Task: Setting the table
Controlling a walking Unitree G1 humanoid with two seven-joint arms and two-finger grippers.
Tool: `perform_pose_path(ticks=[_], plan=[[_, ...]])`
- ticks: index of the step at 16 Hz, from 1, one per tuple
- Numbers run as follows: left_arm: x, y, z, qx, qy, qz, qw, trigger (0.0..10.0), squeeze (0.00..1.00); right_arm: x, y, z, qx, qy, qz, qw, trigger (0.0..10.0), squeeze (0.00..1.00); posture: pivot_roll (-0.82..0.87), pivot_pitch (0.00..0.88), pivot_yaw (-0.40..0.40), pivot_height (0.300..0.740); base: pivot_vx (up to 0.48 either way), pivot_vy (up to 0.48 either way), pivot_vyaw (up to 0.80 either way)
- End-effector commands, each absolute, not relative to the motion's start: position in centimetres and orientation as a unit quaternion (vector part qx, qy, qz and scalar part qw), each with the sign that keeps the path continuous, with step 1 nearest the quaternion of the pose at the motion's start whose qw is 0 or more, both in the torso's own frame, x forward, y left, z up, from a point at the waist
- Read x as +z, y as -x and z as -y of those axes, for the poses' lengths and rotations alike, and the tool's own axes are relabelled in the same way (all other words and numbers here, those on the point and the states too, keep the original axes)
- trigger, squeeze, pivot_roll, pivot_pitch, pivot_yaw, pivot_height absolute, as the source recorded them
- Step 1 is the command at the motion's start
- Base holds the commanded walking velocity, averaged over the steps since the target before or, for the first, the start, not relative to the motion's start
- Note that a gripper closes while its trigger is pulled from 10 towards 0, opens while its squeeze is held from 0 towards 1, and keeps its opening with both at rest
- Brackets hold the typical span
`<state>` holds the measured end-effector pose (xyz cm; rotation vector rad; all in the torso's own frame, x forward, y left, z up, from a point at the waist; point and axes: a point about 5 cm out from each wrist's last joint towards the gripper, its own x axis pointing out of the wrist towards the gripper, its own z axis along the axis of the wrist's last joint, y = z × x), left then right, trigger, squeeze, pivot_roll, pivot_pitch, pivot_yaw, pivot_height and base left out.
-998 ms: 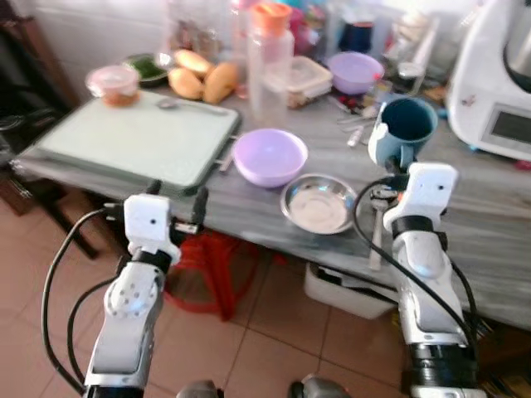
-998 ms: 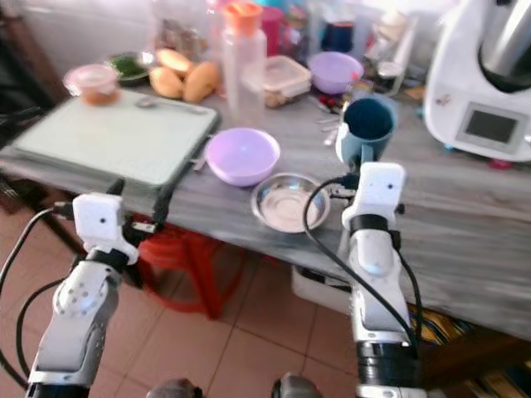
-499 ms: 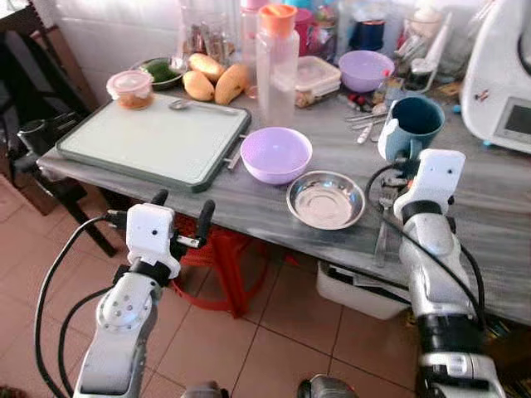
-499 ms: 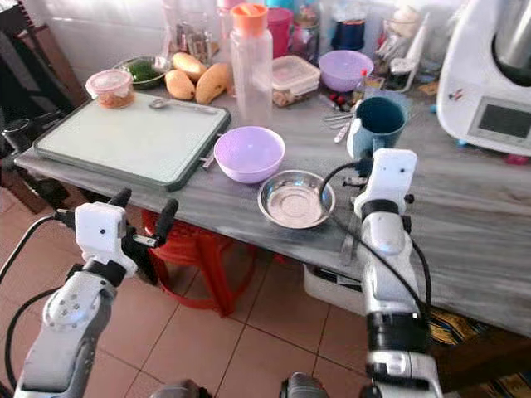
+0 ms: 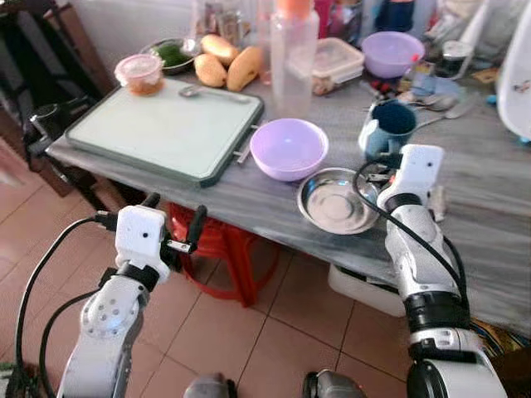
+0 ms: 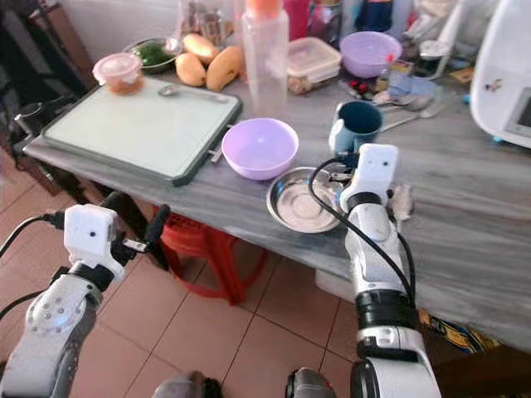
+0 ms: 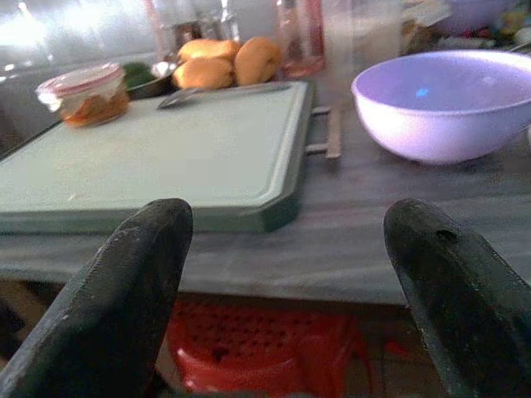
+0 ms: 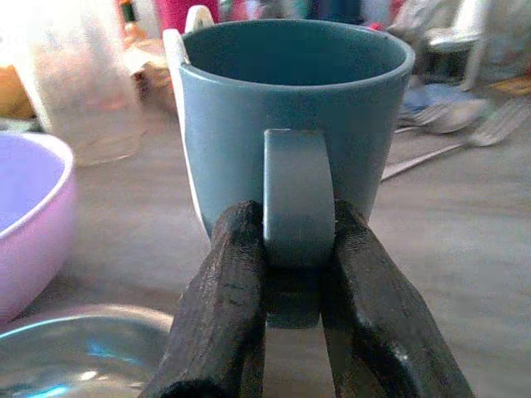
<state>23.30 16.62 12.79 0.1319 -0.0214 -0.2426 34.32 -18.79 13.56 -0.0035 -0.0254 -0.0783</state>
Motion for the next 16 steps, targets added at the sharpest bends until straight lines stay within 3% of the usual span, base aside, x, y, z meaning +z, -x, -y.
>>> perform_pose_path(ticks=[1, 15, 16], plan=[[13.2, -23.1, -16.6, -0.128, -0.066, 0.015, 0.990, 10.0, 0.00, 13.9, -34.7, 18.2, -0.023, -0.003, 0.021, 1.000, 10.0, 0.00, 0.16, 0.093, 0.090, 0.740, 0.000, 0.000, 0.00], [13.4, -23.7, -16.2, -0.127, -0.059, 0.017, 0.990, 10.0, 0.00, 12.6, -33.9, 19.5, -0.050, 0.030, 0.002, 0.998, 10.0, 0.00, 0.15, 0.078, 0.074, 0.740, 0.000, 0.000, 0.00], [13.3, -23.7, -16.1, -0.127, -0.059, 0.017, 0.990, 10.0, 0.00, 12.6, -33.9, 19.5, -0.048, 0.029, 0.001, 0.998, 10.0, 0.64, 0.15, 0.075, 0.074, 0.740, 0.000, 0.000, 0.00]])
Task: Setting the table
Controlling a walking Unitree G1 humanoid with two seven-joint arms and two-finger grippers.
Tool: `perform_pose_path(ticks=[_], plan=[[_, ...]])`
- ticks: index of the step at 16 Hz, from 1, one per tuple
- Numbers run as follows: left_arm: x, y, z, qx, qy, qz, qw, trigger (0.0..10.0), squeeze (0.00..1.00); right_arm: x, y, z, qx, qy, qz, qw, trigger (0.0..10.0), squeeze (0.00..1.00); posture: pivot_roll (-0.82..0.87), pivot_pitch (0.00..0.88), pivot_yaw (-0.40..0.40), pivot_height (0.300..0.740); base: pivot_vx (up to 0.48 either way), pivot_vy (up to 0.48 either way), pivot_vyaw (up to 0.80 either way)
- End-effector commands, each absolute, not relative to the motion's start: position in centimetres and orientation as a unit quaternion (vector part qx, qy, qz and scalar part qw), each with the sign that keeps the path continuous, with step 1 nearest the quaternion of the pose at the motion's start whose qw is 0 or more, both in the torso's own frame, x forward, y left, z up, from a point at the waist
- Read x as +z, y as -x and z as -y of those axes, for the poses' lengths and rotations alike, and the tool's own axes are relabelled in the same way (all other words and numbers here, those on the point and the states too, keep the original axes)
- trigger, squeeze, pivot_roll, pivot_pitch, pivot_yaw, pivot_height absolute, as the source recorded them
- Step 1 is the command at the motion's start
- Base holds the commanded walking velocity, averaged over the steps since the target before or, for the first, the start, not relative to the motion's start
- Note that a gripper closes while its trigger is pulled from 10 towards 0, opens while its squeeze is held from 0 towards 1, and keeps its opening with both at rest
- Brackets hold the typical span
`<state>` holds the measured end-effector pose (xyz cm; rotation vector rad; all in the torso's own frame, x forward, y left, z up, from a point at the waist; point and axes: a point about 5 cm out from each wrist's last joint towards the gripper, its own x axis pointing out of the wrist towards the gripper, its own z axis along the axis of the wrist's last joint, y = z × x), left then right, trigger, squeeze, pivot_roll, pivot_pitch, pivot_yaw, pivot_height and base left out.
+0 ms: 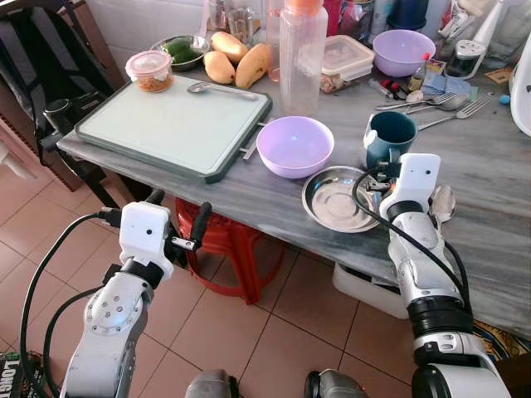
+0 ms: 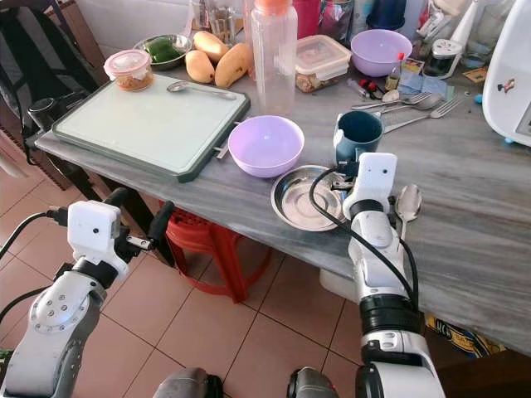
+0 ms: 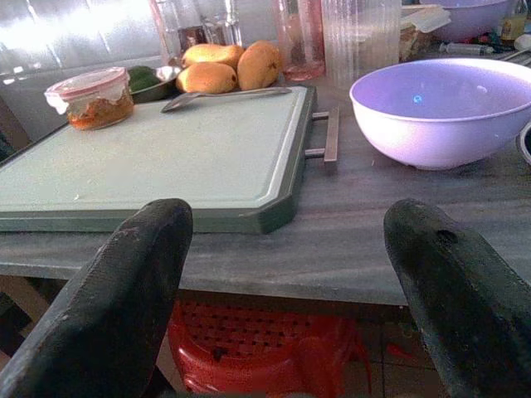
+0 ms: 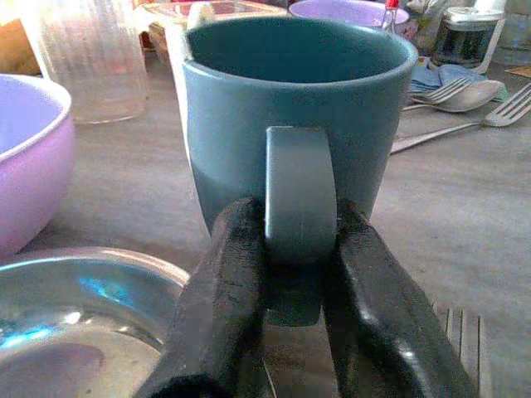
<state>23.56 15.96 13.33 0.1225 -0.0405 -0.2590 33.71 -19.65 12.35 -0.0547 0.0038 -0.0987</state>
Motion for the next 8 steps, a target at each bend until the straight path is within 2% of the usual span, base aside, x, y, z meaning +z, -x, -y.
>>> perform_pose_path(ticks=[1, 6, 8], plan=[[13.35, -23.77, -16.05, -0.128, -0.058, 0.018, 0.990, 10.0, 0.00, 12.52, -34.00, 19.52, -0.047, 0.026, 0.000, 0.999, 10.0, 1.00, 0.15, 0.075, 0.073, 0.740, 0.000, 0.000, 0.00], [13.27, -23.98, -15.90, -0.127, -0.058, 0.018, 0.990, 10.0, 0.00, 12.52, -33.96, 19.47, -0.049, 0.028, 0.000, 0.998, 10.0, 1.00, 0.14, 0.064, 0.070, 0.740, 0.000, 0.000, 0.00], [13.14, -24.23, -15.46, -0.128, -0.053, 0.020, 0.990, 10.0, 0.00, 13.23, -33.57, 20.01, -0.065, 0.055, 0.018, 0.996, 10.0, 1.00, 0.12, 0.050, 0.065, 0.740, 0.000, 0.000, 0.00]])
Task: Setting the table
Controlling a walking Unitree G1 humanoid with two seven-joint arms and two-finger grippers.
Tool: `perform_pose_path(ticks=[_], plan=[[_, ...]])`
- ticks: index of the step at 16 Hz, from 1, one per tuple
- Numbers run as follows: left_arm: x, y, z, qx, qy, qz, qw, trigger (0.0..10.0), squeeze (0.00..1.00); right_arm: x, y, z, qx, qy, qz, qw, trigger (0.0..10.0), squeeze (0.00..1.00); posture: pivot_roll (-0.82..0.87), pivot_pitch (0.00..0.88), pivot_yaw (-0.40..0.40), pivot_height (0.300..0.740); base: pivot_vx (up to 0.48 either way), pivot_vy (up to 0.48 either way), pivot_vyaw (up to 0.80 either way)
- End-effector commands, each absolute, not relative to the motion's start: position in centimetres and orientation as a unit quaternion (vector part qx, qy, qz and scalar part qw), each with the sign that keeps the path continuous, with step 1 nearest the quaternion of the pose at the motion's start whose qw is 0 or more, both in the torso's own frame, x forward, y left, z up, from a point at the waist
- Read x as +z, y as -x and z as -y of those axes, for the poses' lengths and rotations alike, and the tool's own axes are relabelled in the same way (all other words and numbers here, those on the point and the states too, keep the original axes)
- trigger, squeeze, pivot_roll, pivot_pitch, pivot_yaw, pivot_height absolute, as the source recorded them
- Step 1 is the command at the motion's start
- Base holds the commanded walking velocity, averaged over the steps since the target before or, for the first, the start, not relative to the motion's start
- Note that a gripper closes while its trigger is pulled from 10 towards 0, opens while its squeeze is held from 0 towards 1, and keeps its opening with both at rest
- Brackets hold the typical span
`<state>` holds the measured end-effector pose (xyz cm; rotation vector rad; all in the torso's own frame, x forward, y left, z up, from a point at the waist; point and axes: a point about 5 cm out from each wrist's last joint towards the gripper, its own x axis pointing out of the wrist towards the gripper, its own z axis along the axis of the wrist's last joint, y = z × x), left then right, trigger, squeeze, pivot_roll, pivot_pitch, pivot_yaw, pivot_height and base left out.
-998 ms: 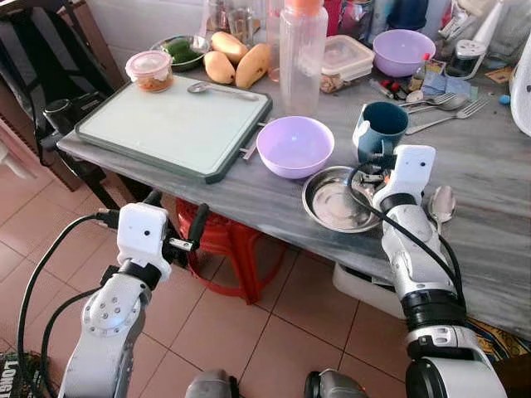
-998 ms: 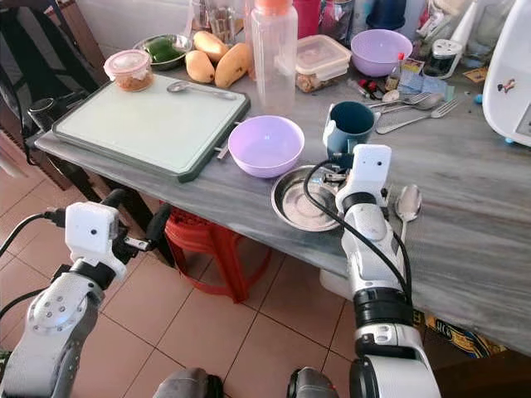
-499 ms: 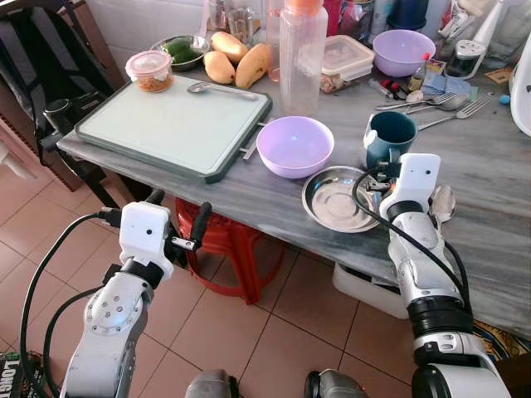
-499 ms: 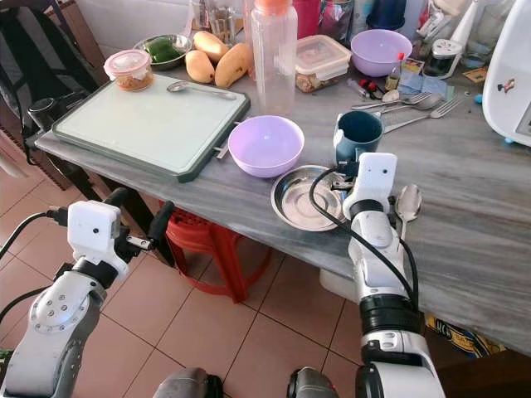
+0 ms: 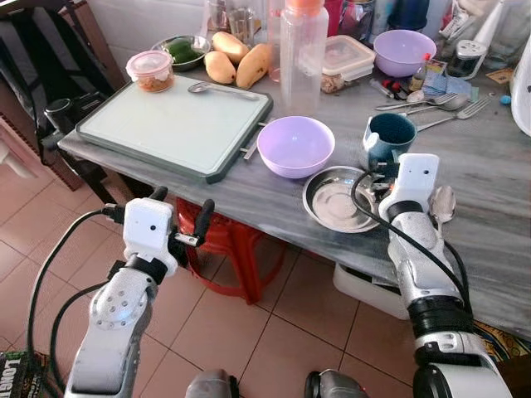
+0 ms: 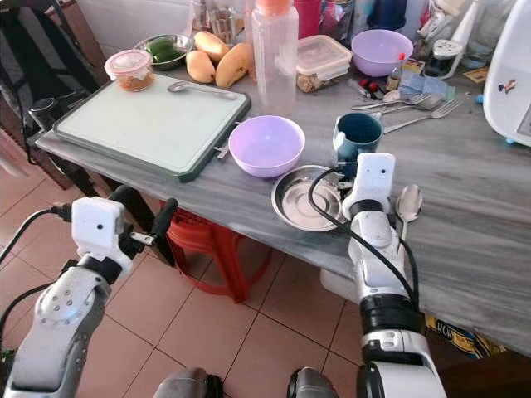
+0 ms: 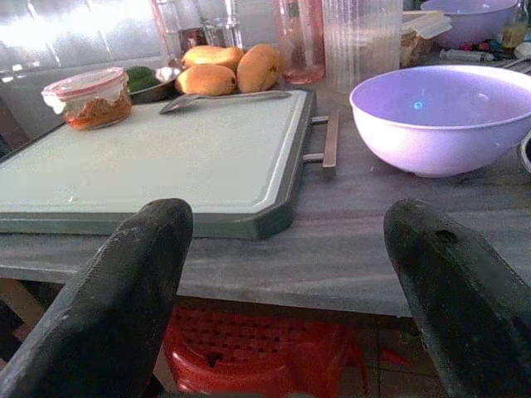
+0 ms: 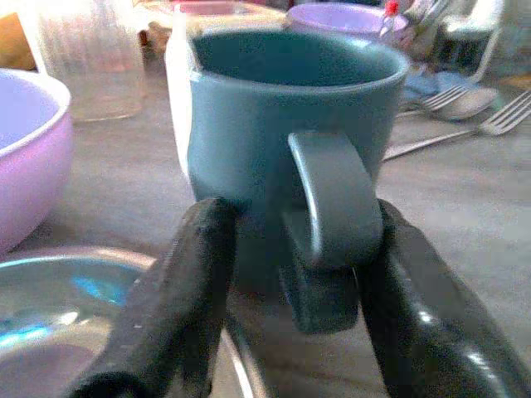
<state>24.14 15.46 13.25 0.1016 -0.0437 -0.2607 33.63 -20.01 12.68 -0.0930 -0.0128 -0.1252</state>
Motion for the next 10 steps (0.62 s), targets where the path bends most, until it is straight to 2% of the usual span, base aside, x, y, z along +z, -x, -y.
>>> perform_pose_path(ticks=[1, 10], plan=[[13.1, -24.3, -15.4, -0.129, -0.051, 0.021, 0.990, 10.0, 0.00, 13.3, -33.5, 20.2, -0.071, 0.057, 0.020, 0.996, 10.0, 1.00, 0.11, 0.045, 0.063, 0.740, 0.000, 0.000, 0.00], [12.7, -25.3, -14.2, -0.124, -0.031, 0.031, 0.991, 10.0, 0.00, 14.3, -32.6, 20.7, -0.097, 0.066, 0.049, 0.992, 10.0, 1.00, 0.07, 0.000, 0.034, 0.740, 0.000, 0.000, 0.00]])
